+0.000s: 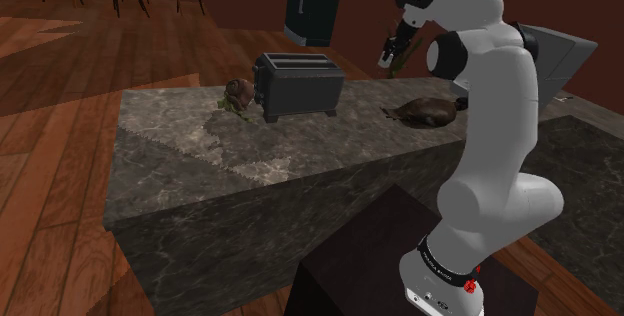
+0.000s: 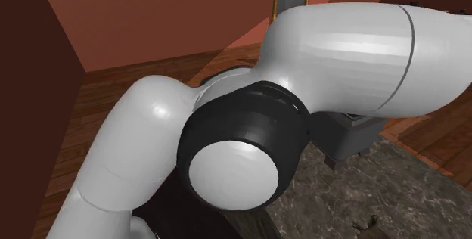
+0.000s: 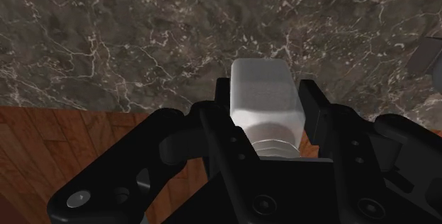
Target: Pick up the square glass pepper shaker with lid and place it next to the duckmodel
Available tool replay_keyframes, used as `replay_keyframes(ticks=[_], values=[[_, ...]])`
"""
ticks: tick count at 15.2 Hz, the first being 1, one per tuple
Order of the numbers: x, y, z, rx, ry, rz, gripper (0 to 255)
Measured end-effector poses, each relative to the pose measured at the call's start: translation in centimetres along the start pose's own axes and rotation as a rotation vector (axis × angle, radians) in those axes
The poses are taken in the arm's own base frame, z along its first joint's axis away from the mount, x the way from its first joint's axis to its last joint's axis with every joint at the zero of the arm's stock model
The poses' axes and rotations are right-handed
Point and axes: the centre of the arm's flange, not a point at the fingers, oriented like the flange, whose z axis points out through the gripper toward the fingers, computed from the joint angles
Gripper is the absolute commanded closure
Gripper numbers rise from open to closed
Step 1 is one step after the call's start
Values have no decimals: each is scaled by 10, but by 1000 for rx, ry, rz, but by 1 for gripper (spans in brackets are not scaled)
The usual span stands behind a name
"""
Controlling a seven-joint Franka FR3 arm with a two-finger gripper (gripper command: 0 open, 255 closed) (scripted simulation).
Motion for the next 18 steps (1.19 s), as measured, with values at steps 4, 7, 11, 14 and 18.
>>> replay_keyframes(ticks=[4,7,11,14,18], values=[[4,11,18,3,-1,-3,255],[2,12,33,3,-1,-3,255],[-3,13,54,3,-1,-4,255],[-8,13,69,3,-1,-4,255],[-13,13,88,3,-1,-3,255]])
